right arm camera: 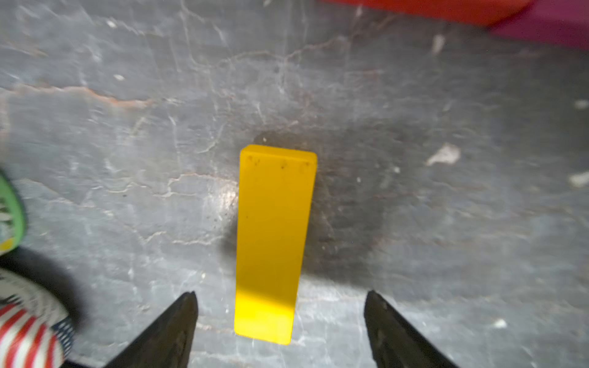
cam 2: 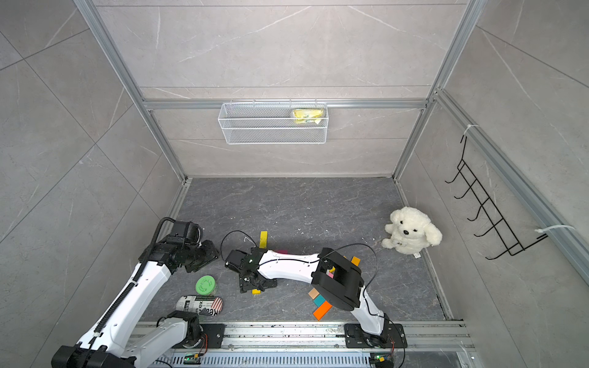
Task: Assemble the letter h with building blocks
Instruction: Place the building block at the center of the board, then pick up the building block from the center of the board.
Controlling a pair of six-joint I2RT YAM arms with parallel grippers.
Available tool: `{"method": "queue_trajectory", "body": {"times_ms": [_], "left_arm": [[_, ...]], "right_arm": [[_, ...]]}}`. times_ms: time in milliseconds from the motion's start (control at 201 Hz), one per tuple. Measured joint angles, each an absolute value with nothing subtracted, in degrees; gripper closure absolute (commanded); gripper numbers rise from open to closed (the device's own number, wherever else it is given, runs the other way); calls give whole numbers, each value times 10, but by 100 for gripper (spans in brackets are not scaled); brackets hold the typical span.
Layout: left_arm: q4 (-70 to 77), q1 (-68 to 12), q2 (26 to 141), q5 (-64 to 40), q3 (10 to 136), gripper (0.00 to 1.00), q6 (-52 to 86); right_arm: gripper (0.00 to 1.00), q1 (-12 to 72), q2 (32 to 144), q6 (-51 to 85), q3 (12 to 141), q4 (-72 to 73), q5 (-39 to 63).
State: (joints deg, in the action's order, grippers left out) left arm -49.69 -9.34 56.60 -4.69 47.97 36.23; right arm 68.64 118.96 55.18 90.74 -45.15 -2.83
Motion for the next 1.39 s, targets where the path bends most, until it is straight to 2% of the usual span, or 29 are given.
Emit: {"method": "queue_trajectory", "body": {"times_ms": [174, 284, 443, 617, 747, 846, 995, 1294, 1394], "left_arm": [[-497, -101, 566, -46, 480, 46, 362], [-497, -134, 568, -34, 480, 45, 368], [-500, -246, 591, 4, 480, 43, 398], [-494, -392, 652, 50, 480, 38, 456], [-483, -475, 735, 64, 490, 36, 489], [-470, -517, 814, 59, 515, 39, 502], [-449, -534, 872, 49, 523, 41, 516], [-443, -529, 893, 48, 527, 40, 525], [-430, -518, 901, 39, 527, 44, 525]], "right_arm": [[11, 686, 1131, 544, 893, -444, -39], [11, 686, 1094, 542, 882, -445, -57], [11, 677, 1001, 543, 819, -453, -99], [11, 610, 872, 547, 726, -477, -127], [11, 581, 841, 553, 697, -502, -139], [11, 575, 830, 558, 671, -508, -140], [11, 561, 811, 562, 647, -510, -138], [12, 555, 806, 562, 647, -512, -137], [14, 552, 803, 562, 647, -516, -138]]}}
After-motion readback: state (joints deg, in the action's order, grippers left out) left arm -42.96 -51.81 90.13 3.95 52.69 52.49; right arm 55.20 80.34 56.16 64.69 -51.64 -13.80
